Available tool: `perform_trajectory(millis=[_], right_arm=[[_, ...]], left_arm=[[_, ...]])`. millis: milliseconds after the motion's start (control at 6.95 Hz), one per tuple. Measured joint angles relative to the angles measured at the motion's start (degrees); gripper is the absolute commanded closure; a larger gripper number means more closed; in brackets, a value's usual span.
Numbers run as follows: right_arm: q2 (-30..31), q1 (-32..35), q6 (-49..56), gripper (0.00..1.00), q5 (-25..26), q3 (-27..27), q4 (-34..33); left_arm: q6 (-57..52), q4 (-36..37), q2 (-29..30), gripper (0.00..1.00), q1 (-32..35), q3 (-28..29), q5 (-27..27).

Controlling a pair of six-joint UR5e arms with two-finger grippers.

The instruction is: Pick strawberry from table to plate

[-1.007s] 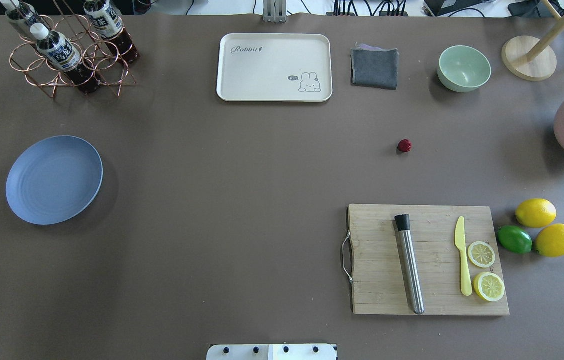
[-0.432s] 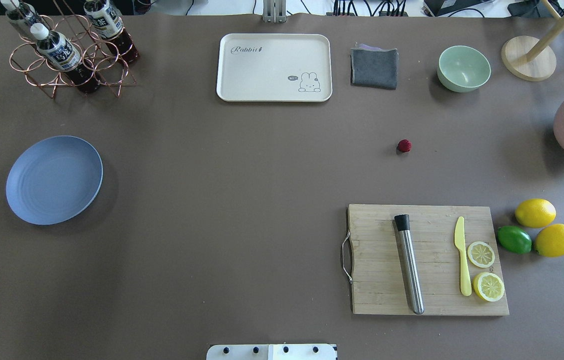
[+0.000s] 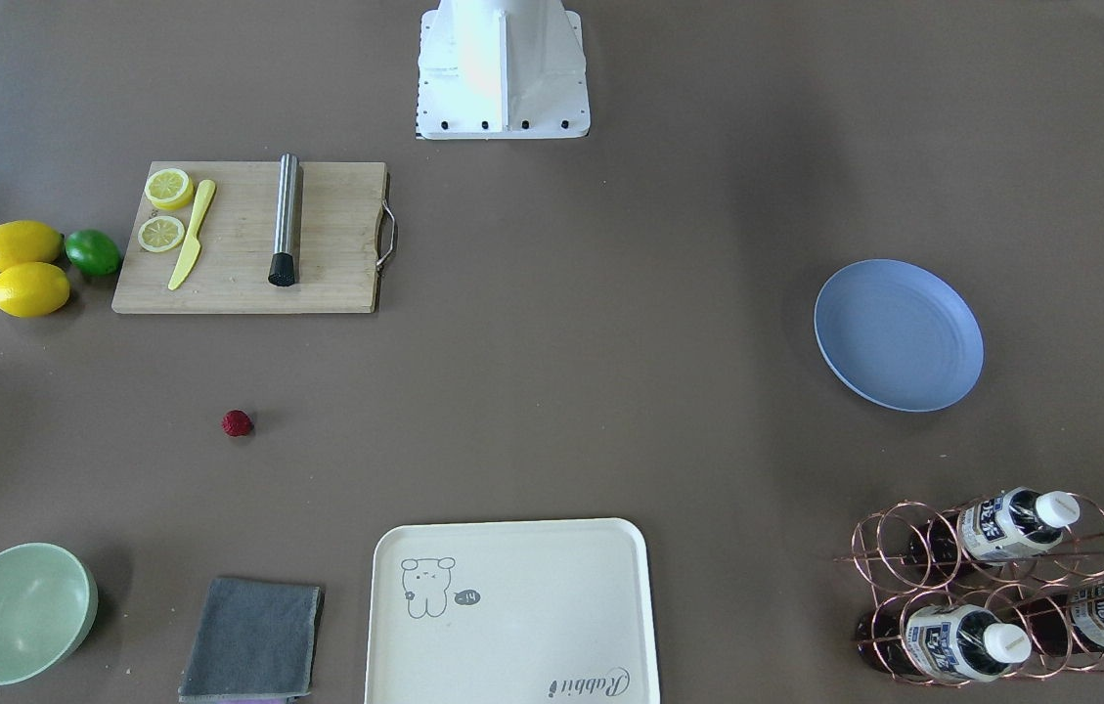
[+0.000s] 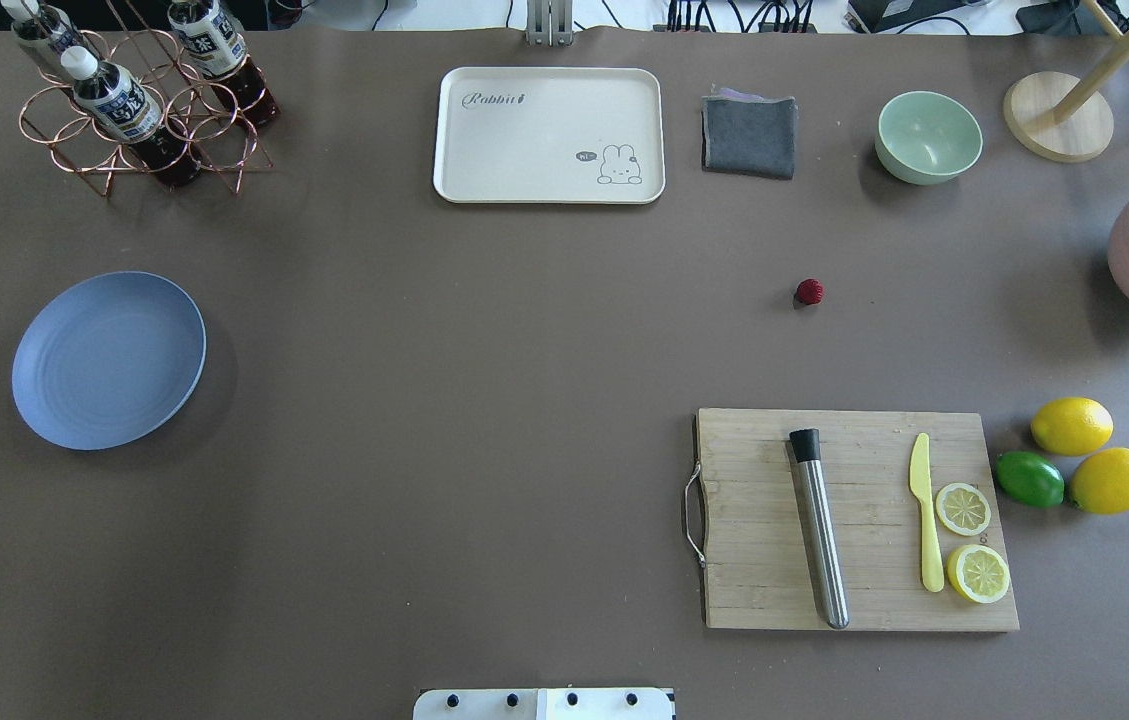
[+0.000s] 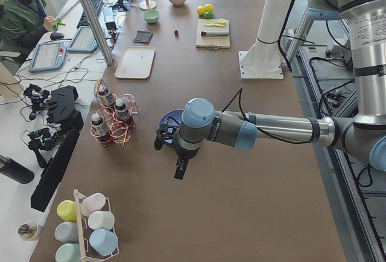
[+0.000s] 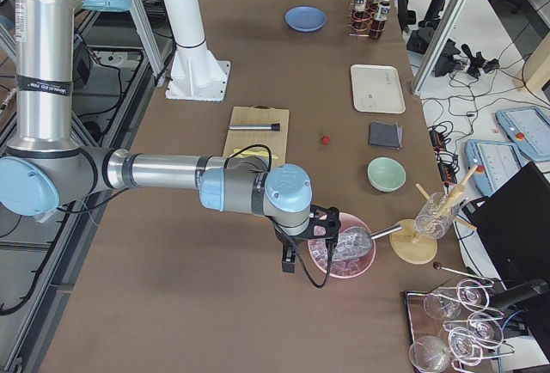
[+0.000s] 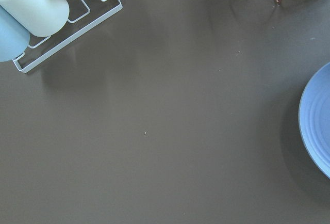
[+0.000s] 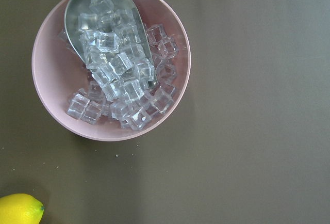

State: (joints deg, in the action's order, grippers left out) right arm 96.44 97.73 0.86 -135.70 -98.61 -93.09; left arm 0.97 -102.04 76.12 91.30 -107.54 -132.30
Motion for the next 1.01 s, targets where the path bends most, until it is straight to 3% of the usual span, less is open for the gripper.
perform_trajectory(millis=[1007], right_arm=[[0.76,0.0,-0.18,0.0,-0.26,-2.02,-0.07]], left_arm=[[-0.19,-0.27,0.04,0.02,-0.11,0.38,-2.02]])
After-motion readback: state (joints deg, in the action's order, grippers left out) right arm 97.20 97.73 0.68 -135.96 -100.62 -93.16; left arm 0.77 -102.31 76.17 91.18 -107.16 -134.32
